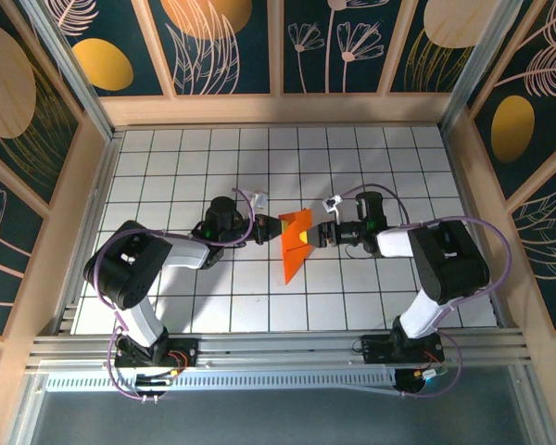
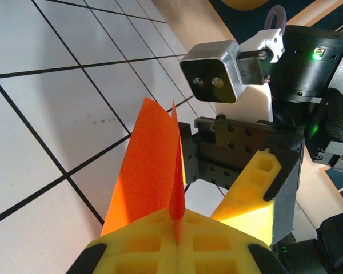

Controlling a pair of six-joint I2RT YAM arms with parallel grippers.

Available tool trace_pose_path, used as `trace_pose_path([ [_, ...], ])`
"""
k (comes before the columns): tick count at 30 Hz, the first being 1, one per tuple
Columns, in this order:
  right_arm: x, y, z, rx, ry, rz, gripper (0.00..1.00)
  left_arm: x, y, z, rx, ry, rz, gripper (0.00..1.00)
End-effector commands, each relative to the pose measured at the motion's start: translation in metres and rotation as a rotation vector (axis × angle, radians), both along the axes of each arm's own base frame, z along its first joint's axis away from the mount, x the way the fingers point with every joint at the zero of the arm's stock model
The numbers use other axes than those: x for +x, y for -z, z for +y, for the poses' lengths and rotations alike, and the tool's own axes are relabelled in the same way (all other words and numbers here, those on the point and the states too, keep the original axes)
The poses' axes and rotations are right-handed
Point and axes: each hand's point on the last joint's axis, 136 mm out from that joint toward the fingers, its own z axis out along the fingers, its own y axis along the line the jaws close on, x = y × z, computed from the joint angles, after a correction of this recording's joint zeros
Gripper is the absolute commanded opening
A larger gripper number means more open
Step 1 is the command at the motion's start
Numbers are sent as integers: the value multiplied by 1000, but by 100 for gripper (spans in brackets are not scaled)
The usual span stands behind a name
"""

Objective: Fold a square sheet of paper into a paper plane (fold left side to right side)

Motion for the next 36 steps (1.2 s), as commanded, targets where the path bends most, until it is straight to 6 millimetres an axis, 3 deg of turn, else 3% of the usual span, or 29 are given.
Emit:
trace_pose_path([
  [1, 3, -23, 6, 36, -44, -90, 70, 2, -6, -1, -2, -8, -46, 0],
  [9, 10, -34, 5, 8, -31, -111, 51, 6, 10, 3, 37, -39, -16, 0],
  [21, 26, -34, 3, -35, 23, -110, 33, 2, 20, 3, 42, -30, 10, 0],
  [26, 31, -28, 1, -53, 48, -90, 21, 0, 22, 5, 37, -36, 16, 1],
  [27, 33, -27, 1, -58, 57, -81, 18, 0, 22, 6, 40, -41, 17, 3],
  [29, 39, -23, -2, -88, 94, -53, 0, 2, 21, 9, 49, -61, 10, 10],
  [32, 44, -16, -6, -127, 136, 0, 0, 8, 21, 16, 85, -116, -3, 31],
  [33, 45, -15, -6, -130, 143, 15, 0, 12, 11, 19, 88, -143, -29, 37],
  [36, 47, -14, -8, -146, 179, 64, 0, 21, 8, 34, 160, -237, -49, 46],
])
